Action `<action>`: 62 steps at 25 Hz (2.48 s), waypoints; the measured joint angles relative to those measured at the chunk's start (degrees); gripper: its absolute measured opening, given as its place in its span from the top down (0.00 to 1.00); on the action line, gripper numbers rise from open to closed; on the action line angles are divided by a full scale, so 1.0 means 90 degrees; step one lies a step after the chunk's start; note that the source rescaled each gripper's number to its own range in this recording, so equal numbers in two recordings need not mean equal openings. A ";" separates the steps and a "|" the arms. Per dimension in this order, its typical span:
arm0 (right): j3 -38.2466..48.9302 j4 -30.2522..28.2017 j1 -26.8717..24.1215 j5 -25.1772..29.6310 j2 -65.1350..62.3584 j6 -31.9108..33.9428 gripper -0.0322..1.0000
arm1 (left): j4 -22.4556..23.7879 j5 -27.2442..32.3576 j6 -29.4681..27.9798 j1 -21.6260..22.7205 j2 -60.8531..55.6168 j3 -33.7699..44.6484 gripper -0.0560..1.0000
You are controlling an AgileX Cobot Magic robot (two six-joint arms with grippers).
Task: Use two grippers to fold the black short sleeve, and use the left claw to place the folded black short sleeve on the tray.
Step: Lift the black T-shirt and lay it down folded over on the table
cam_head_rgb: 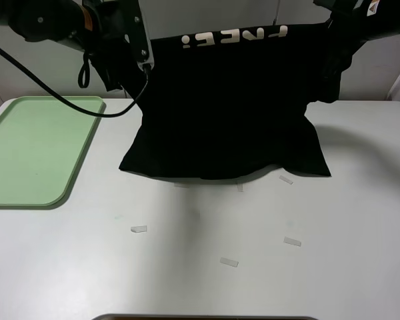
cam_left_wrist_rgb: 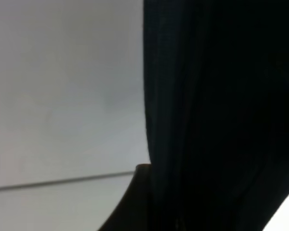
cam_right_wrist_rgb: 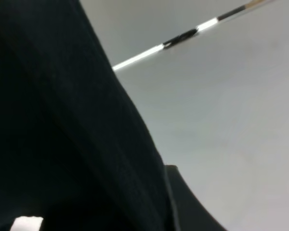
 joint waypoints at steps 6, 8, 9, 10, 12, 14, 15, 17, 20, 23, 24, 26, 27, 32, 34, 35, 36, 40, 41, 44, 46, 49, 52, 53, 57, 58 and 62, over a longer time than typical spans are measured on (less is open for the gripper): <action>0.0012 -0.0060 -0.0094 -0.0410 0.0345 0.0000 0.97 | 0.0101 -0.0432 -0.0007 0.0030 0.0476 0.0000 0.95; 0.0012 -0.0101 -0.0119 -0.0680 0.0430 0.0000 0.97 | 0.0131 -0.0618 -0.0007 0.0081 0.0583 0.0000 0.95; 0.0012 -0.0122 -0.0124 -0.0809 0.0452 0.0000 0.97 | 0.0136 -0.0682 -0.0007 0.0106 0.0614 0.0000 0.95; 0.0012 -0.0129 -0.0134 -0.0910 0.0506 0.0000 0.97 | 0.0144 -0.0769 -0.0007 0.0126 0.0652 0.0000 0.95; 0.0012 -0.0166 -0.0165 -0.1160 0.0611 0.0000 0.97 | 0.0163 -0.0968 -0.0007 0.0216 0.0714 0.0000 0.95; 0.0012 -0.0198 -0.0194 -0.1316 0.0732 0.0000 0.97 | 0.0189 -0.1215 -0.0007 0.0318 0.0786 0.0000 0.95; 0.0012 -0.0220 -0.0207 -0.1385 0.0795 0.0000 0.97 | 0.0203 -0.1303 -0.0007 0.0356 0.0817 0.0000 0.95; 0.0012 -0.0242 -0.0207 -0.1414 0.0878 0.0000 0.97 | 0.0223 -0.1386 -0.0049 0.0398 0.0880 0.0000 0.95; 0.0026 -0.0248 -0.0207 -0.1276 0.0884 0.0000 0.97 | 0.0228 -0.1368 -0.0429 0.0398 0.0903 0.0000 0.95; 0.0026 -0.0244 -0.0207 -0.0932 0.0877 0.0000 0.97 | 0.0230 -0.1360 -0.1158 0.0398 0.0903 0.0000 0.95; 0.0026 -0.0209 -0.0207 -0.0753 0.0877 0.0000 0.97 | 0.0236 -0.1352 -0.1405 0.0391 0.0903 0.0000 0.95; 0.0026 -0.0042 -0.0193 -0.0348 0.0877 0.0021 0.97 | 0.0249 -0.1226 -0.2034 0.0359 0.0903 0.0000 0.95; 0.0026 0.0056 -0.0186 -0.0113 0.0877 0.0021 0.97 | 0.0251 -0.1155 -0.2266 0.0346 0.0903 0.0000 0.95; 0.0000 0.0606 -0.0112 0.0911 0.0873 0.0021 0.97 | 0.0228 -0.0565 -0.3187 0.0245 0.0903 0.0000 0.95; -0.0007 0.0919 -0.0106 0.1223 0.0873 0.0021 0.97 | 0.0119 -0.0346 -0.3311 0.0221 0.0903 0.0000 0.95; -0.0012 0.1057 -0.0097 0.1349 0.0873 0.0021 0.97 | -0.0016 -0.0228 -0.3311 0.0200 0.0903 0.0000 0.95; -0.0011 0.1194 -0.0098 0.1495 0.0873 0.0021 0.97 | -0.0168 -0.0085 -0.3311 0.0174 0.0903 0.0000 0.95; -0.0011 0.1544 -0.0098 0.1999 0.0873 0.0021 0.97 | -0.0973 0.0532 -0.3051 0.0081 0.0903 0.0000 0.95; -0.0011 0.1586 -0.0098 0.2114 0.0873 0.0021 0.97 | -0.1222 0.0710 -0.2881 0.0060 0.0903 0.0000 0.95; -0.0011 0.1685 -0.0098 0.2356 0.0873 0.0021 0.97 | -0.1942 0.1153 -0.2275 0.0042 0.0903 0.0000 0.95; -0.0011 0.1732 -0.0098 0.2453 0.0873 0.0021 0.97 | -0.2310 0.1404 -0.1812 0.0042 0.0903 0.0000 0.95; -0.0011 0.1766 -0.0098 0.2685 0.0873 -0.0012 0.97 | -0.2644 0.1730 -0.1118 0.0042 0.0903 -0.0027 0.95; -0.0011 0.1857 -0.0098 0.3004 0.0873 -0.0250 0.97 | -0.2797 0.1925 -0.0728 0.0042 0.0903 -0.0033 0.95; -0.0011 0.1879 -0.0098 0.3092 0.0873 -0.0336 0.97 | -0.2814 0.1945 -0.0684 0.0042 0.0903 -0.0033 0.95; -0.0011 0.1921 -0.0098 0.3283 0.0873 -0.0461 0.97 | -0.2881 0.1990 -0.0635 0.0042 0.0903 -0.0033 0.95; -0.0011 0.1921 -0.0098 0.3331 0.0873 -0.0466 0.97 | -0.2952 0.2025 -0.0635 0.0042 0.0903 -0.0033 0.95; -0.0011 0.1926 -0.0098 0.3370 0.0873 -0.0480 0.97 | -0.3119 0.2114 -0.0627 0.0048 0.0903 -0.0033 0.95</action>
